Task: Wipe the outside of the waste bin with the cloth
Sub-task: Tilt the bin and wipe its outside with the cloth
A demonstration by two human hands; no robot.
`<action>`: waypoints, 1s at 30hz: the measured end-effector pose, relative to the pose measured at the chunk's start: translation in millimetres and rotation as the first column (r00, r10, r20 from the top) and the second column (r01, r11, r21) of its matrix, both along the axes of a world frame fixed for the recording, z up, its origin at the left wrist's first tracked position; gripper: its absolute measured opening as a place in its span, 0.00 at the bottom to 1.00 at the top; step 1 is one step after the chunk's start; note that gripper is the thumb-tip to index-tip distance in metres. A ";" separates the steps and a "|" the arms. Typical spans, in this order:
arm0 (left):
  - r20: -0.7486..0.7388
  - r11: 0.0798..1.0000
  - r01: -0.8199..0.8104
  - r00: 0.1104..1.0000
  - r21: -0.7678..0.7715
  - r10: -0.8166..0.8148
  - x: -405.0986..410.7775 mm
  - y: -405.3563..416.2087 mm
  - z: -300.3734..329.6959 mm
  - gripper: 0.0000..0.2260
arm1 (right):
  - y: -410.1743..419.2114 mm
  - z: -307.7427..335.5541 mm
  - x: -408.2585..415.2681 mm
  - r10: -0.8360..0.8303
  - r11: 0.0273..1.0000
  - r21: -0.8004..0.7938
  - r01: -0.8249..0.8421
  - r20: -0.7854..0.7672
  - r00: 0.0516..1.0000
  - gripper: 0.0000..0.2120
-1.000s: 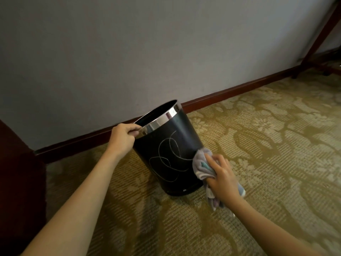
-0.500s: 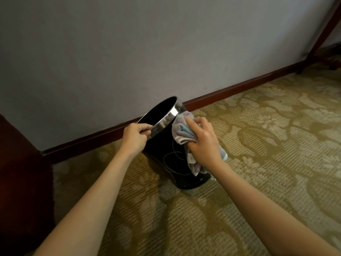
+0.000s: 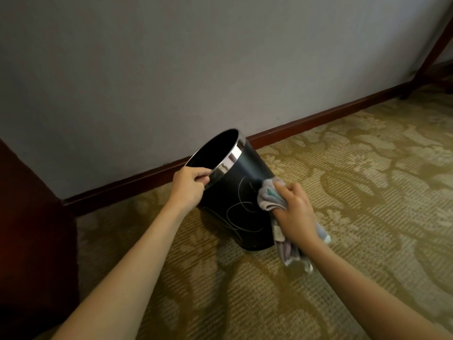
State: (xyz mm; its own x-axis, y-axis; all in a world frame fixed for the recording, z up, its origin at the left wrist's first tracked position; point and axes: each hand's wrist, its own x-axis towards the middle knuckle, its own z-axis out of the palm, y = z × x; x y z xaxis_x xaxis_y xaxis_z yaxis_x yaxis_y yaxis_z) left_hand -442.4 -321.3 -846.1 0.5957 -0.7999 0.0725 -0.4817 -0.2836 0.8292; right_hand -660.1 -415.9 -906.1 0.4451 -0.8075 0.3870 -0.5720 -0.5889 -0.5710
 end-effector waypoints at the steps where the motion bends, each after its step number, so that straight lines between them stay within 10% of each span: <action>1: 0.013 1.000 0.002 1.000 -0.001 -0.002 -4.2 -2.3 1.0 0.13 | 2.2 10.8 10.9 0.032 0.999 -0.036 -0.030 0.057 0.998 0.24; 10: 0.034 0.999 0.027 0.999 0.045 -0.028 -19.0 -13.0 7.5 0.13 | 7.0 -1.0 9.2 0.127 0.951 -0.287 -0.115 0.025 0.992 0.28; 19: 0.019 0.999 0.034 0.999 0.041 -0.034 -27.4 -17.6 8.5 0.13 | 6.8 -62.1 -58.5 -0.024 0.999 0.019 0.029 -0.225 0.974 0.22; 25: 0.095 1.000 0.023 0.995 -0.001 -0.023 -41.4 -25.8 8.4 0.13 | 15.8 -8.2 -3.2 0.064 0.991 -0.126 -0.055 0.073 0.995 0.24; 30: 0.142 0.999 0.034 0.989 0.004 -0.035 -41.2 -28.6 8.6 0.12 | 19.0 -2.3 18.0 0.204 0.892 -0.417 -0.173 0.032 0.978 0.23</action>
